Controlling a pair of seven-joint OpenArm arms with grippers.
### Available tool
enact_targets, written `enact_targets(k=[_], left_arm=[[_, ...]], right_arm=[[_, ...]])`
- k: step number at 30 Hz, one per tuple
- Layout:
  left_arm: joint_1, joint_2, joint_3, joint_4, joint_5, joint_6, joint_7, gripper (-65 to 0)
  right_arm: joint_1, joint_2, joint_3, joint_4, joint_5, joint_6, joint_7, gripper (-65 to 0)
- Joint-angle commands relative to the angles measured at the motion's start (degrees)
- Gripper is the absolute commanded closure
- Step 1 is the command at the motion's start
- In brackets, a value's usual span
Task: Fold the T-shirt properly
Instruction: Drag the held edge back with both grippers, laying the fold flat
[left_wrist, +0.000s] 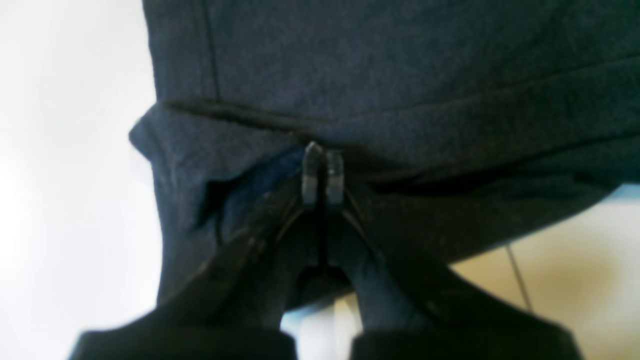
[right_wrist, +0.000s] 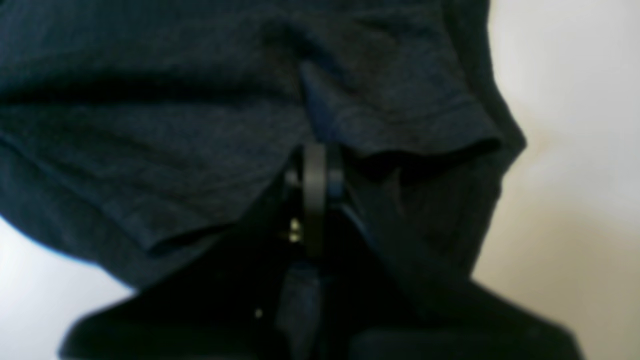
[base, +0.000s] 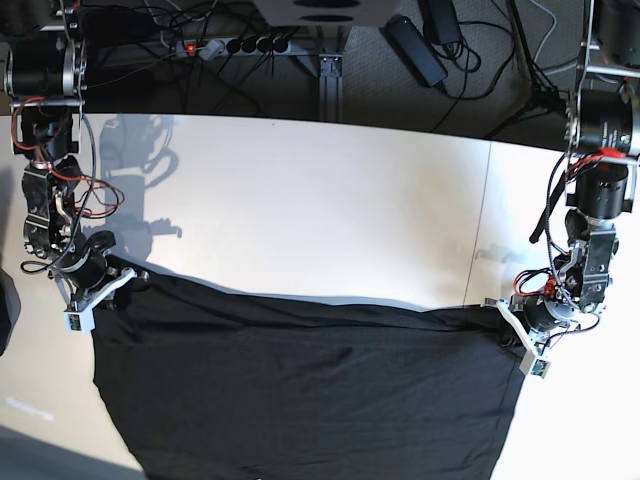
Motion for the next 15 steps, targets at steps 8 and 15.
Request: enact_targets(k=[8,15], left_arm=[[8.85,-5.6,-0.24,12.74,-2.32,-0.39,1.09,0.0],[19.76,-8.48,-0.98,25.64,-5.22,-0.37,4.2,0.0]], right_arm=[[-12.92,6.71,0.17,17.11,5.03,2.43,-8.79,0.0],[-22.75,7.89,3.15,28.33,6.21,2.4,-13.07,0.0]])
